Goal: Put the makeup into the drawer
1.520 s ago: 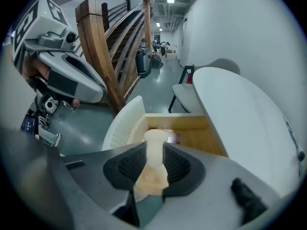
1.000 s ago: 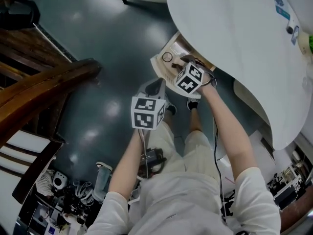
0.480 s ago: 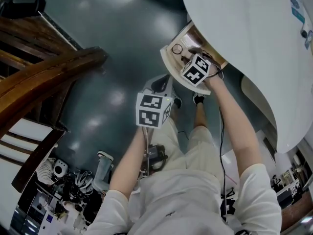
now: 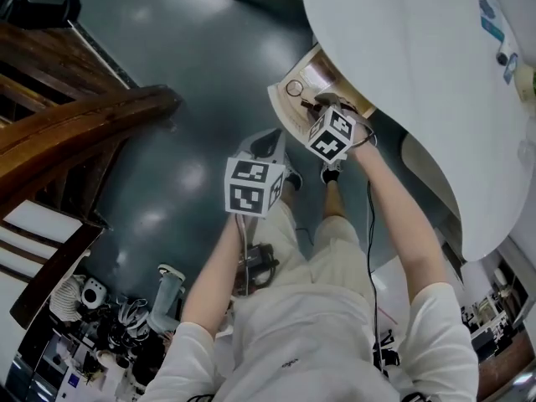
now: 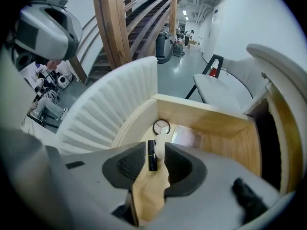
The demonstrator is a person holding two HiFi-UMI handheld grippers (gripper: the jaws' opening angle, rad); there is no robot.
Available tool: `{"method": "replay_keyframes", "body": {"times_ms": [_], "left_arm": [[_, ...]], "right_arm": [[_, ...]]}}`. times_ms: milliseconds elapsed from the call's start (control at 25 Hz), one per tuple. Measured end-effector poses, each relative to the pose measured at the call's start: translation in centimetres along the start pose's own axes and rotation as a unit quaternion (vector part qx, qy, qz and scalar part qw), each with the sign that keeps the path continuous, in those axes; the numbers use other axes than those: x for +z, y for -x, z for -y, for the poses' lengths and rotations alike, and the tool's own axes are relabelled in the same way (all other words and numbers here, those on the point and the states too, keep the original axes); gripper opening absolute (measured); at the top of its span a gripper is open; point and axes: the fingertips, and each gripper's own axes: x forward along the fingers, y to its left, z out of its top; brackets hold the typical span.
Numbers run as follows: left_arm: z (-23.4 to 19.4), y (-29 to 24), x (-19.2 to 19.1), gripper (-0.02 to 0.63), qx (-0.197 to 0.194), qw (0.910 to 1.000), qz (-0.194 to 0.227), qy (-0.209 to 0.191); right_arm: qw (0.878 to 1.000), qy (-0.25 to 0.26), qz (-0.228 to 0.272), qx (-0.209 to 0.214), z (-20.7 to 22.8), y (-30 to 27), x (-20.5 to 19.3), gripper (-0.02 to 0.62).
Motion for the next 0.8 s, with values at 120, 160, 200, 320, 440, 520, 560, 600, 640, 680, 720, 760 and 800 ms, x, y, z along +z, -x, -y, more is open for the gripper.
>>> {"method": "replay_keyframes", "body": {"times_ms": [120,160,200,320,440,520,560,600,640,680,720,760,800], "left_arm": [[1.2,1.6,1.1,0.009,0.005,0.9999,0.009,0.0],[1.7,2.2,1.6,0.009,0.006,0.9999,0.013,-0.002],[2.2,2.7,1.9,0.009,0.007,0.9998,0.017,-0.004],[4.0,4.4,2.5,0.009,0.009,0.9997,0.024,-0.003],[6.1,6.4,3.0,0.009,0.012,0.9994,0.033,0.002],[7.6,7.6,3.5,0.009,0.014,0.999,0.041,-0.001],[8.4,8.3,3.8,0.009,0.015,0.9988,0.045,-0.003],[9.0,9.1,4.1,0.009,0.017,0.9986,0.05,-0.006],[9.6,9.8,4.6,0.009,0.019,0.9982,0.055,-0.009],[10.2,10.4,5.2,0.009,0.021,0.9978,0.063,-0.01],[10.8,10.9,5.9,0.009,0.022,0.9972,0.071,-0.009],[11.5,11.3,6.6,0.009,0.022,0.9967,0.078,-0.009],[12.3,11.8,7.1,0.009,0.022,0.9963,0.083,-0.009]], "right_arm": [[1.0,0.014,0.01,-0.002,-0.8,3.3,0.4,0.109],[1.0,0.015,0.013,-0.003,-0.8,4.4,0.4,0.095],[1.0,0.014,0.016,-0.003,-0.9,5.5,0.4,0.084],[0.999,0.006,0.034,-0.005,-1.5,9.2,0.5,0.058],[0.998,-0.001,0.067,-0.007,-2.3,13.6,1.4,0.032],[0.996,-0.006,0.091,-0.008,-2.7,16.8,2.1,0.025],[0.995,-0.01,0.102,-0.009,-2.9,18.4,2.4,0.021],[0.993,-0.015,0.116,-0.01,-3.1,20.0,2.9,0.018],[0.991,-0.021,0.132,-0.01,-3.1,21.6,3.5,0.015],[0.989,-0.027,0.148,-0.01,-2.9,23.1,4.0,0.015],[0.986,-0.035,0.164,-0.01,-2.6,24.5,4.4,0.015],[0.983,-0.043,0.177,-0.011,-2.4,25.9,4.6,0.015],[0.981,-0.053,0.188,-0.011,-2.2,27.3,4.6,0.014]]}}
